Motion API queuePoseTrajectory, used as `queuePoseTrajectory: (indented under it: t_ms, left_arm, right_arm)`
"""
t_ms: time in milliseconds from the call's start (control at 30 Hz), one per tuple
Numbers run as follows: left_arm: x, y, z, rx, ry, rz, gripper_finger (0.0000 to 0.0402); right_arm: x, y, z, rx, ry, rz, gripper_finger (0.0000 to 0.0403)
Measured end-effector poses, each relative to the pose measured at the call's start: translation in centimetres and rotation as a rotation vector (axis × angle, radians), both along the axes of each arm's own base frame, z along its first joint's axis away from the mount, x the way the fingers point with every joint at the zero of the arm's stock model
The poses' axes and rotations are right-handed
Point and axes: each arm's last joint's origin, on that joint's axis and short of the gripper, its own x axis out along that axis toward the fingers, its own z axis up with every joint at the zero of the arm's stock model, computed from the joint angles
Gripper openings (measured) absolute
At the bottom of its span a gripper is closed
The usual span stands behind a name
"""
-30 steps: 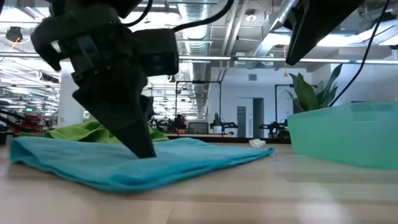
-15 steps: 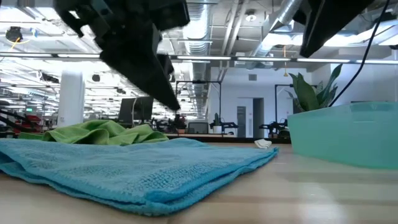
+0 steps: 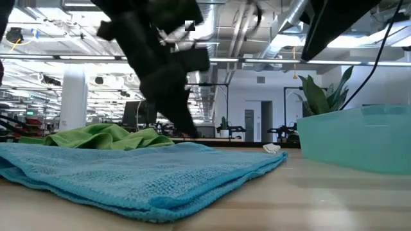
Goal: Roll microfiber towels into tight, uniform cylinder then place into a basket
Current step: Fold the blue microfiber towel
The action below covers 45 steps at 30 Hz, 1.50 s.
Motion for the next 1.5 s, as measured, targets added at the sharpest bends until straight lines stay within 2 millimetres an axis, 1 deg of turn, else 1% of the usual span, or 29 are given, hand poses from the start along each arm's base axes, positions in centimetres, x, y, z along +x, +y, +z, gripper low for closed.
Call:
queuePoseTrajectory:
  t_ms: [167, 333, 500, 600, 700, 800, 867, 933, 1033, 1200, 1267, 1367, 1500]
  left_arm:
    - [-0.1, 1.8, -1.7, -0.02, 0.093, 0.079, 0.0114]
    - [-0.6, 2.1, -2.1, -0.066, 0.134, 0.235, 0.0114]
    - [-1.7, 0.9, -2.2, -0.087, 0.185, 0.392, 0.0114]
    - [-2.3, -0.6, -2.3, -0.109, 0.194, 0.445, 0.0114]
    - [-2.4, -2.3, -2.2, -0.142, 0.174, 0.461, 0.0114]
    - [-2.3, -3.9, -1.8, -0.151, 0.163, 0.438, 0.0114]
    - [-2.3, -4.8, -1.4, -0.132, 0.167, 0.408, 0.0114]
    - [-2.2, -5.4, -0.6, -0.094, 0.19, 0.386, 0.0114]
    - [-1.7, -6.0, 1.1, -0.028, 0.191, 0.351, 0.0114]
    - [-1.5, -7.1, 3.7, 0.125, 0.191, 0.288, 0.0114]
    - [-1.5, -7.6, 4.5, 0.16, 0.192, 0.262, 0.0114]
    - [-1.7, -8.6, 4.8, 0.158, 0.208, 0.176, 0.0114]
    - [-1.6, -9.4, 3.8, 0.142, 0.165, 0.067, 0.0114]
  right_arm:
    - [0.0, 0.0, 0.0, -0.002, 0.003, 0.002, 0.0111]
    - [0.0, 0.0, 0.0, -0.002, 0.002, 0.002, 0.0111]
    - [0.0, 0.0, 0.0, -0.003, 0.004, 0.002, 0.0111]
    - [0.0, 0.0, 0.0, -0.004, 0.004, 0.002, 0.0111]
    - [0.0, 0.0, 0.0, -0.004, 0.004, 0.002, 0.0111]
    - [0.0, 0.0, 0.0, -0.004, 0.004, 0.002, 0.0111]
    - [0.0, 0.0, 0.0, -0.004, 0.004, 0.002, 0.0111]
    - [-0.1, 0.0, 0.0, -0.004, 0.004, 0.003, 0.0111]
    - [0.0, 0.1, 0.0, 0.001, -0.003, 0.004, 0.0111]
    - [0.2, 0.2, 0.1, 0.015, -0.025, 0.003, 0.0111]
    - [0.3, 0.3, 0.2, 0.022, -0.037, 0.004, 0.0111]
    - [0.5, 0.4, 0.3, 0.039, -0.062, 0.004, 0.0111]
    - [0.6, 0.5, 0.3, 0.045, -0.072, 0.004, 0.0111]
